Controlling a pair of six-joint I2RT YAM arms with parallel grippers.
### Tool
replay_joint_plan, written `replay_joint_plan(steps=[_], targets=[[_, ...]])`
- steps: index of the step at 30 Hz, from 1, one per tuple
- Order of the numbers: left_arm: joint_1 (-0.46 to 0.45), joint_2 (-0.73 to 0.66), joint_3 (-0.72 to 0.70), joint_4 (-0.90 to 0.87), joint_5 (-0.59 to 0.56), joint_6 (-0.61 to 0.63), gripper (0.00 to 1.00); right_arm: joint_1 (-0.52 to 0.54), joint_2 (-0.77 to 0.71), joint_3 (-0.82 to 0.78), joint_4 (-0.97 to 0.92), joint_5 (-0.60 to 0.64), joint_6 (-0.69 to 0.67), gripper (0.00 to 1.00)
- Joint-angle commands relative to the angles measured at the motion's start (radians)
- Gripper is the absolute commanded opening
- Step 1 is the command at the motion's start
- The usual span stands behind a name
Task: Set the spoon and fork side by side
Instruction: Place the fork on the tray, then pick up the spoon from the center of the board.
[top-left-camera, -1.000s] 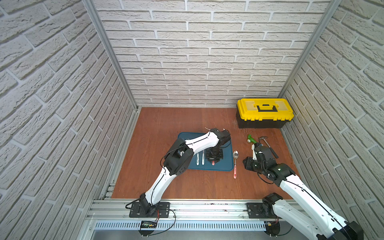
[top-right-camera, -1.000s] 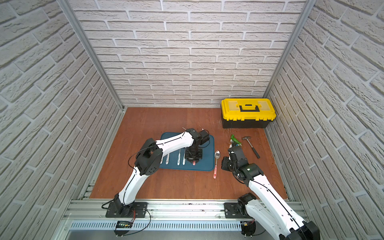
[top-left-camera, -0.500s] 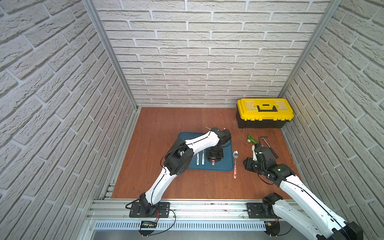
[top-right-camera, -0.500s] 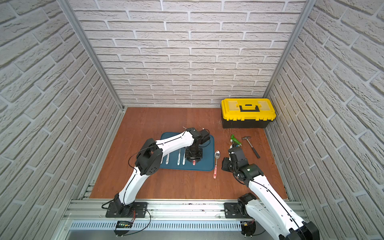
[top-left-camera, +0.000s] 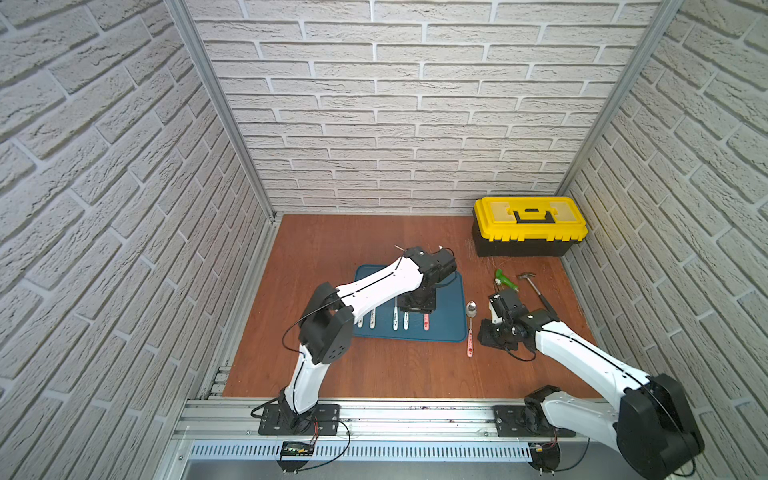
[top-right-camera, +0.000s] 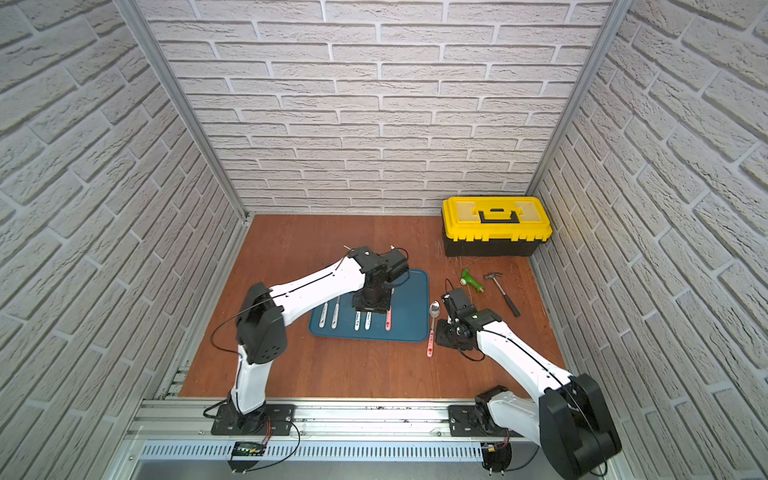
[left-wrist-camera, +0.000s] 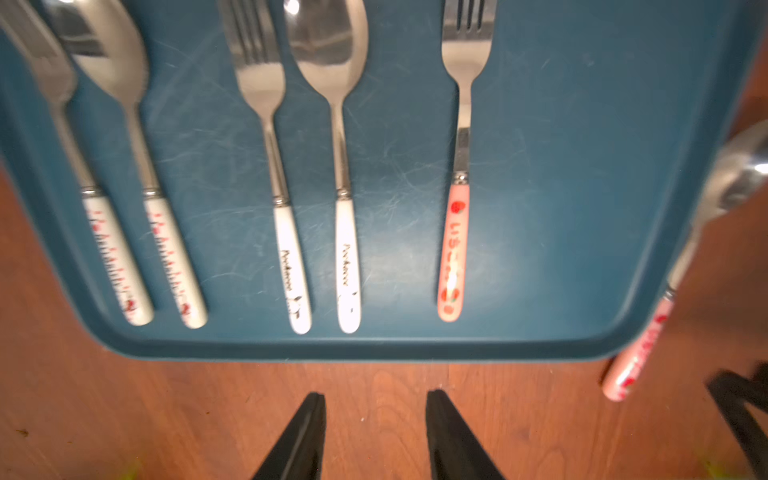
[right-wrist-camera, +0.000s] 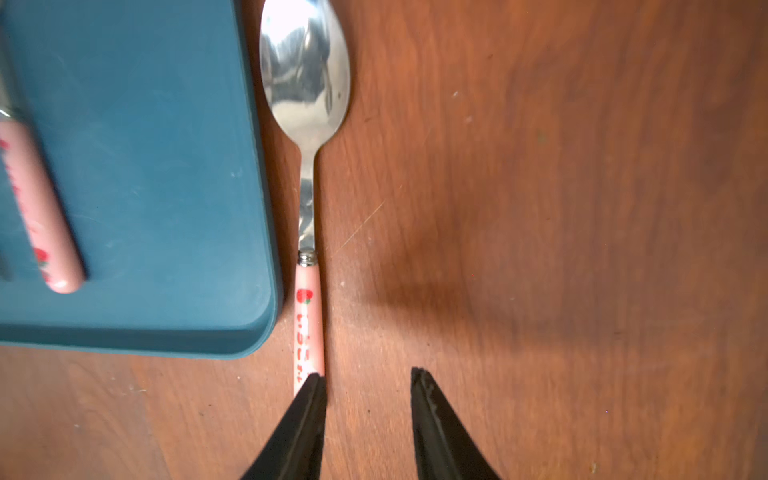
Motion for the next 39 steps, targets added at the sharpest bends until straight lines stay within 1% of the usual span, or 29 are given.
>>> replay_joint_plan(steps=[1,3,7,11,17,26,30,34,37,39], targets=[[0.036,-0.108,-0.079,0.016,-0.061,0.045,0.45,0.046,-0.004,0.056,-0.021,0.020,0.021,0.40],[0.061,-0.162,-0.127,0.021,-0.058,0.063,0.46,0.072,0.013,0.082,-0.036,0.030,0.029,0.41],[0.111,-0.255,-0.217,0.052,-0.037,0.097,0.46,0.122,0.091,0.123,-0.093,0.069,0.045,0.43],[0.141,-0.317,-0.264,0.064,-0.036,0.122,0.46,0.150,0.110,0.117,-0.107,0.082,0.081,0.44],[0.168,-0.383,-0.329,0.101,-0.012,0.142,0.46,0.184,0.170,0.152,-0.139,0.104,0.091,0.44],[0.197,-0.428,-0.415,0.152,0.020,0.157,0.46,0.216,0.244,0.138,-0.106,0.108,0.124,0.44],[0.199,-0.430,-0.428,0.170,0.032,0.157,0.46,0.222,0.269,0.139,-0.096,0.116,0.129,0.43],[0.200,-0.431,-0.433,0.180,0.039,0.158,0.46,0.223,0.291,0.139,-0.110,0.152,0.139,0.43],[0.199,-0.434,-0.440,0.185,0.040,0.160,0.45,0.223,0.307,0.131,-0.113,0.173,0.152,0.41],[0.200,-0.437,-0.449,0.190,0.042,0.160,0.45,0.222,0.308,0.121,-0.098,0.166,0.157,0.38]])
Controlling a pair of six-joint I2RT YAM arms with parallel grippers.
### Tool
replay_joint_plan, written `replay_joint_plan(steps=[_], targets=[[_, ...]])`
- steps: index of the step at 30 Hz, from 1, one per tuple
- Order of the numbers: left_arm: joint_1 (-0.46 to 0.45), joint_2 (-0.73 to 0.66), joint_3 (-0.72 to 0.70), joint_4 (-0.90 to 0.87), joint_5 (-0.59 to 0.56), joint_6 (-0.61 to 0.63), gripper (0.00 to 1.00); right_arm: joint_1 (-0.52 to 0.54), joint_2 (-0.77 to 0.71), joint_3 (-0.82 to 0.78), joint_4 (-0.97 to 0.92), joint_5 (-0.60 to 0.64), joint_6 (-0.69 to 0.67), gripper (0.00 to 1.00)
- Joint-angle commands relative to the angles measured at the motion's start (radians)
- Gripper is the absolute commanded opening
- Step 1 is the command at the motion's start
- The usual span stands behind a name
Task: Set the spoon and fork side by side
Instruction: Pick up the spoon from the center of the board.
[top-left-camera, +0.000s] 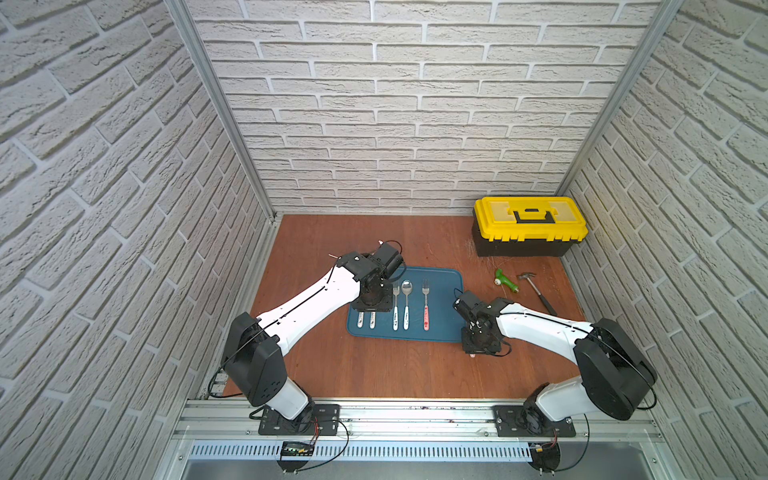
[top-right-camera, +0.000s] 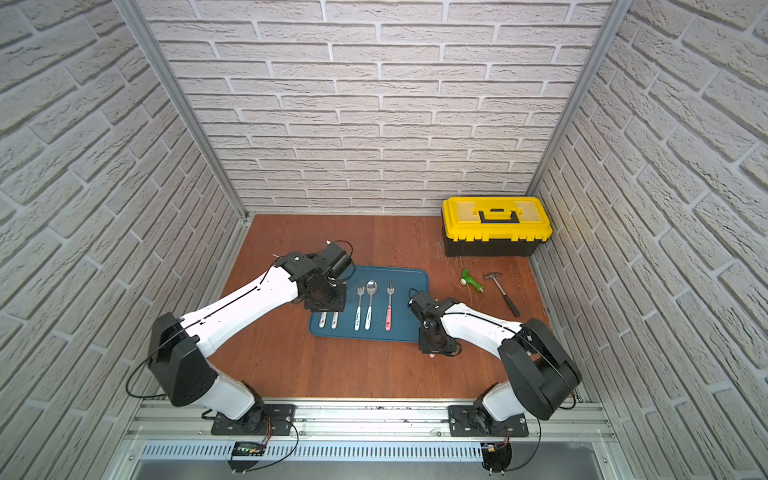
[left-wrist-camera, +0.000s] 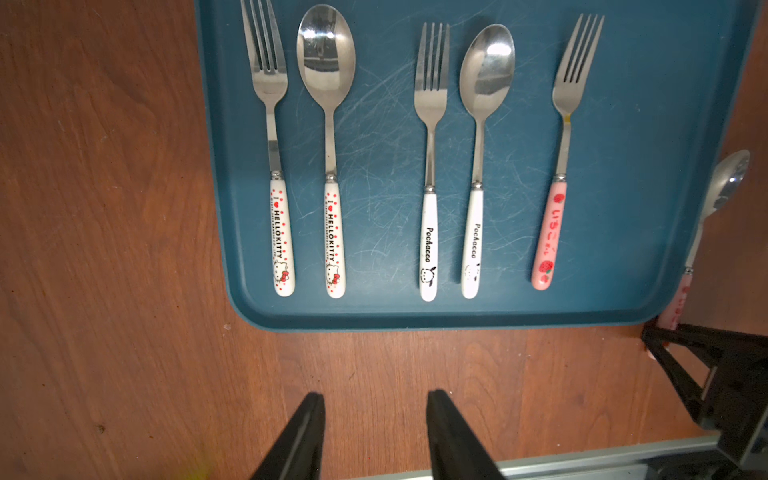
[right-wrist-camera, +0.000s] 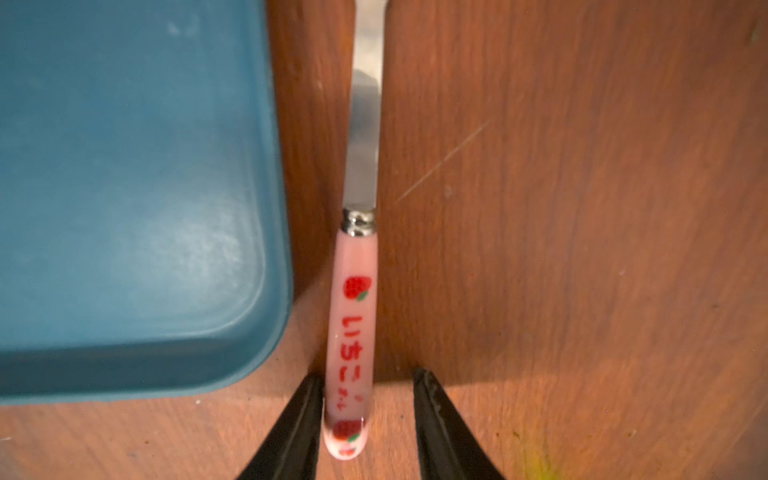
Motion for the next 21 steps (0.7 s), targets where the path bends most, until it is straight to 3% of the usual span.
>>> replay_joint_plan(steps=[1,21], targets=[[0.005,-0.030,-0.022,0.024,0.006,0.013,0.45,0.007,0.006,-0.015,0.011,0.033,0.030,0.35],[0.007,-0.033,-0.025,0.030,-0.001,0.017,0.45,0.006,-0.088,-0.047,0.018,0.053,0.042,0.17]])
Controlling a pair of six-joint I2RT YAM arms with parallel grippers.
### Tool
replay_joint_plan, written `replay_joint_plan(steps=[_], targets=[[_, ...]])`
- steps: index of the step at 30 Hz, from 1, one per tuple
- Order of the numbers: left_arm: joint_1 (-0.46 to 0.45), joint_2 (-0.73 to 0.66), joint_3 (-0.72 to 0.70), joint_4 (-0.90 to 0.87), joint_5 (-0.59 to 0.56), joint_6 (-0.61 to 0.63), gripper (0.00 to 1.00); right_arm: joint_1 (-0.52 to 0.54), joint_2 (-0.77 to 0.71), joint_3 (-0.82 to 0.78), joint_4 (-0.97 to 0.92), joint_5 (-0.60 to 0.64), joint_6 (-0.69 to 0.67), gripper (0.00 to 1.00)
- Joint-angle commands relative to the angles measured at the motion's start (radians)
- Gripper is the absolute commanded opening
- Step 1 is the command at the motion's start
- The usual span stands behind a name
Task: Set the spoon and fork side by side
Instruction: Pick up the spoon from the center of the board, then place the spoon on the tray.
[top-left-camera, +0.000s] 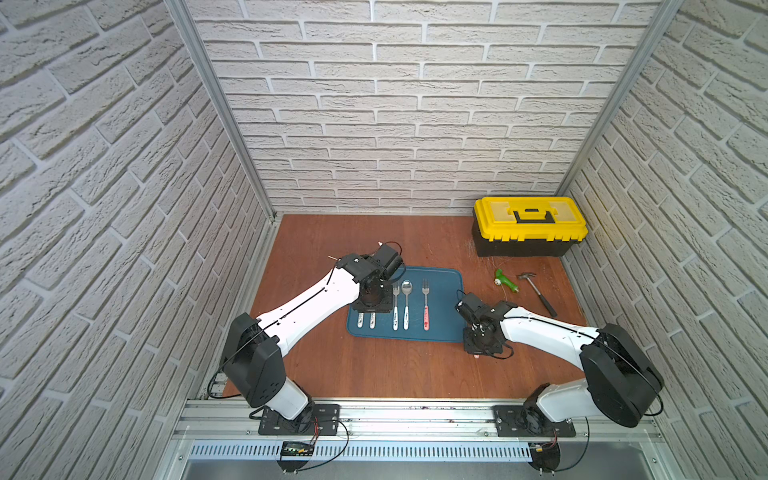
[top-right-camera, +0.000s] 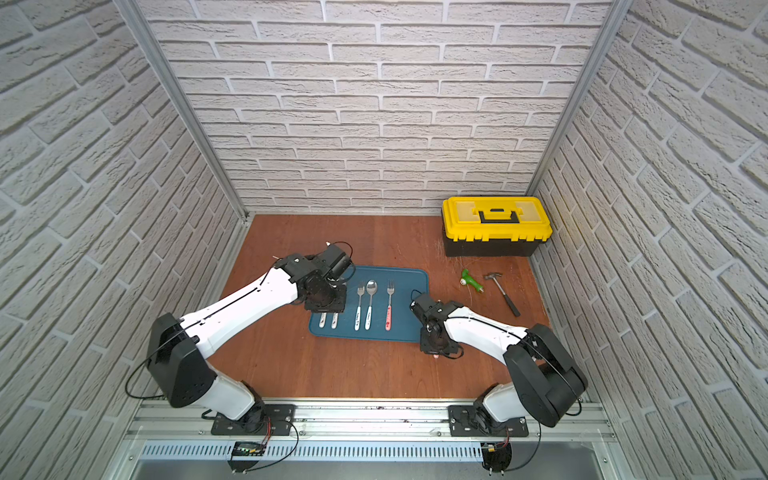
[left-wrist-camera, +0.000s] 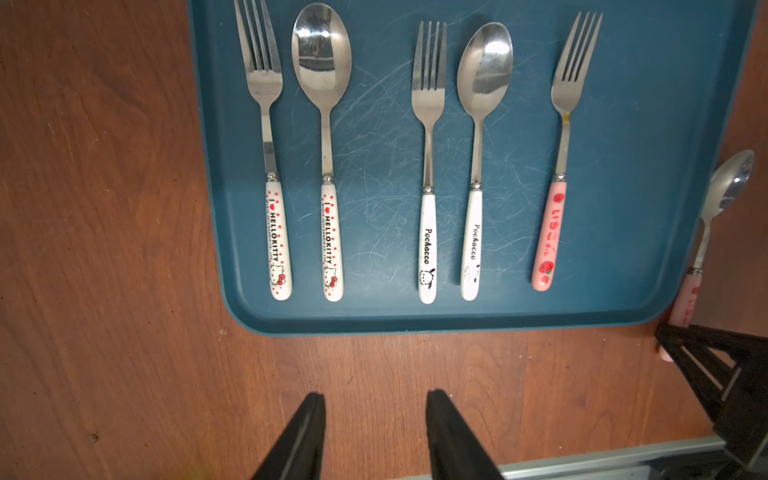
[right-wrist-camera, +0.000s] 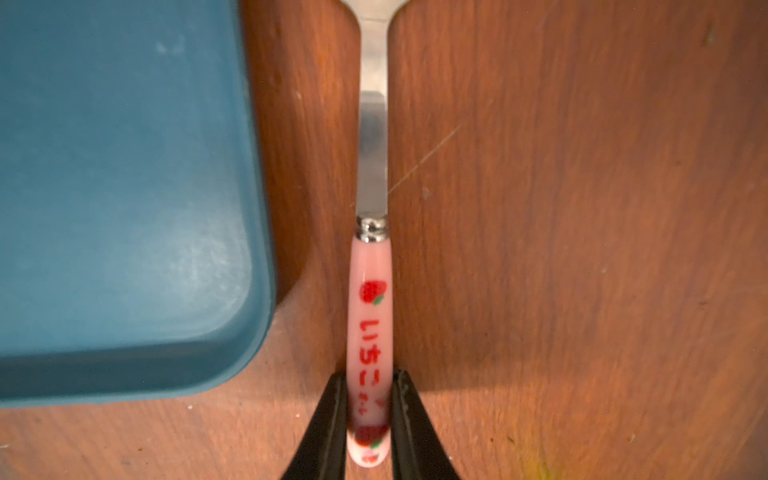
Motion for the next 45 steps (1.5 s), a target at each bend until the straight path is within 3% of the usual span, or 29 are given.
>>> replay_joint_plan(steps=[1,6,12,25,45], targets=[[0.007,-0.029,-0.006,0.009,-0.003,0.012,0.45,0.005,-0.057,-0.005,-0.021,0.038,0.021,0.16],[0.014,-0.033,-0.019,0.018,0.001,0.015,0.45,0.007,-0.146,0.061,-0.080,0.062,0.004,0.15],[0.014,-0.032,-0.025,0.029,0.005,0.014,0.45,0.035,-0.133,0.161,-0.108,0.046,-0.009,0.15],[0.037,-0.050,-0.056,0.055,0.002,0.013,0.45,0.115,0.202,0.392,-0.003,-0.013,0.016,0.16],[0.097,-0.114,-0.131,0.102,0.057,0.038,0.45,0.123,0.369,0.483,0.027,-0.007,0.039,0.16]])
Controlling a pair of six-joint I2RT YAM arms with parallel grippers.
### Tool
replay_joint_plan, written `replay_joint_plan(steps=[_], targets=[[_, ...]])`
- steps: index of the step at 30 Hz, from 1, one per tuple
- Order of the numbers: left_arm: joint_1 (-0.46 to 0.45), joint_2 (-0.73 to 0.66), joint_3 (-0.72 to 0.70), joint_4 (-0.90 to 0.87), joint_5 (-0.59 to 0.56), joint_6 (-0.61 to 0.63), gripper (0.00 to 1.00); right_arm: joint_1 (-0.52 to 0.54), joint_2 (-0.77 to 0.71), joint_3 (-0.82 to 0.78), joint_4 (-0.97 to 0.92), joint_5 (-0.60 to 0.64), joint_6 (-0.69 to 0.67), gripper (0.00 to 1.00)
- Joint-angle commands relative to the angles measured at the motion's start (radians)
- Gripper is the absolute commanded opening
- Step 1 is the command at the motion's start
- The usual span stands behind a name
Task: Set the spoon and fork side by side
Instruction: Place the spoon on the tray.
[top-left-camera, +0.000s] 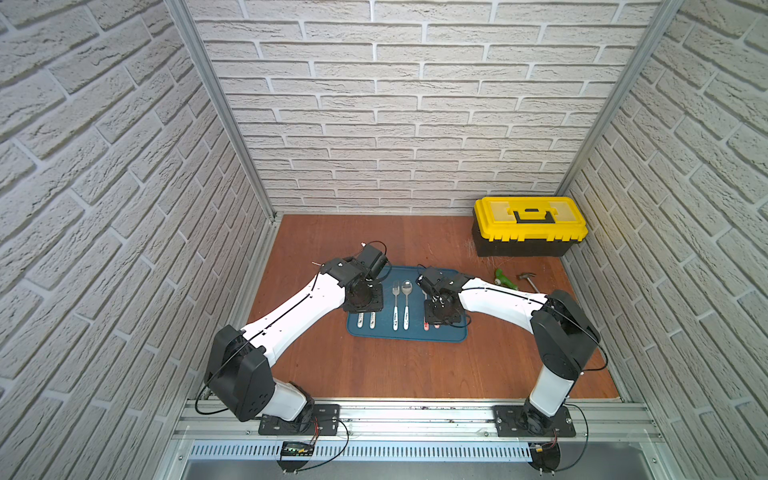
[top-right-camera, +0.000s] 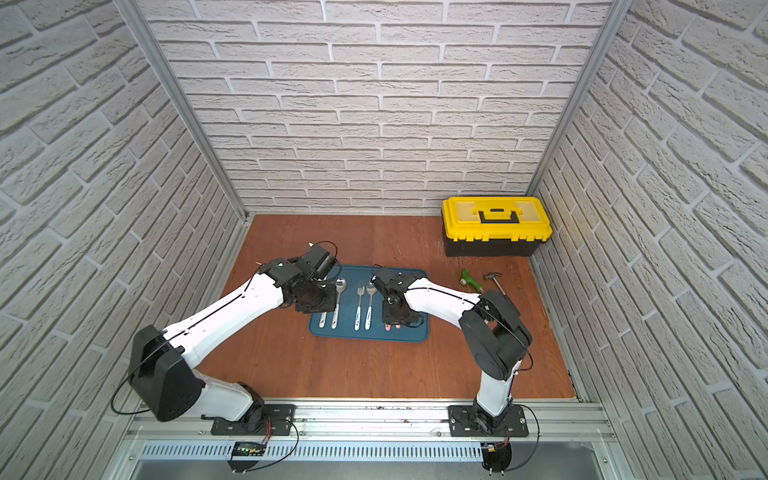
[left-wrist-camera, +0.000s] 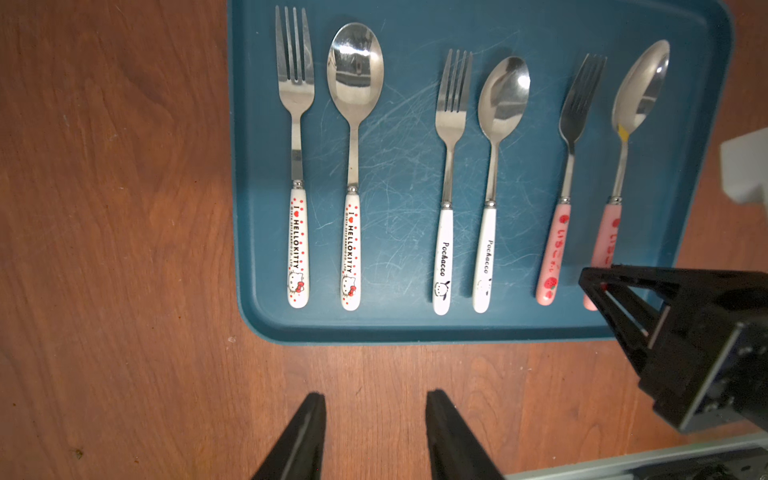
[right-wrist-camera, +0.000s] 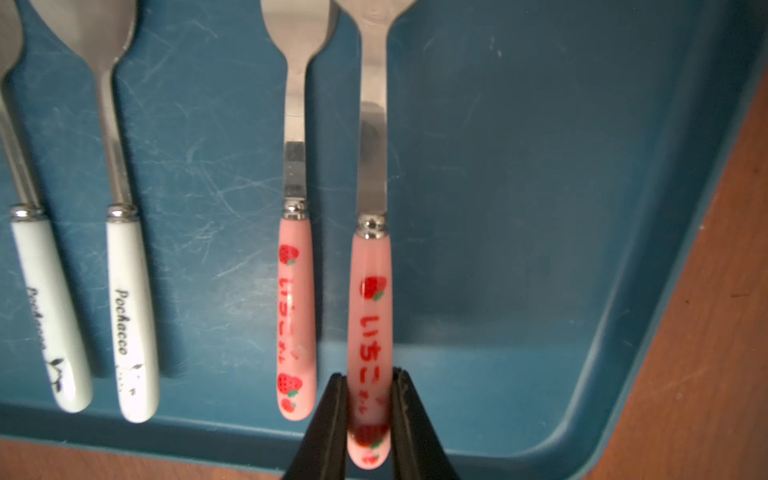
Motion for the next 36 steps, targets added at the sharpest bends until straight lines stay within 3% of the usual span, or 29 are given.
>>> replay_joint_plan(steps=[1,36], targets=[[0.012,-0.022,-0.017,0.022,0.014,0.019,0.45,0.007,0.006,0.003,0.025,0.004,0.023,0.16],[0.018,-0.047,-0.028,0.009,0.017,0.016,0.45,0.010,0.035,-0.060,0.093,-0.027,0.064,0.23]])
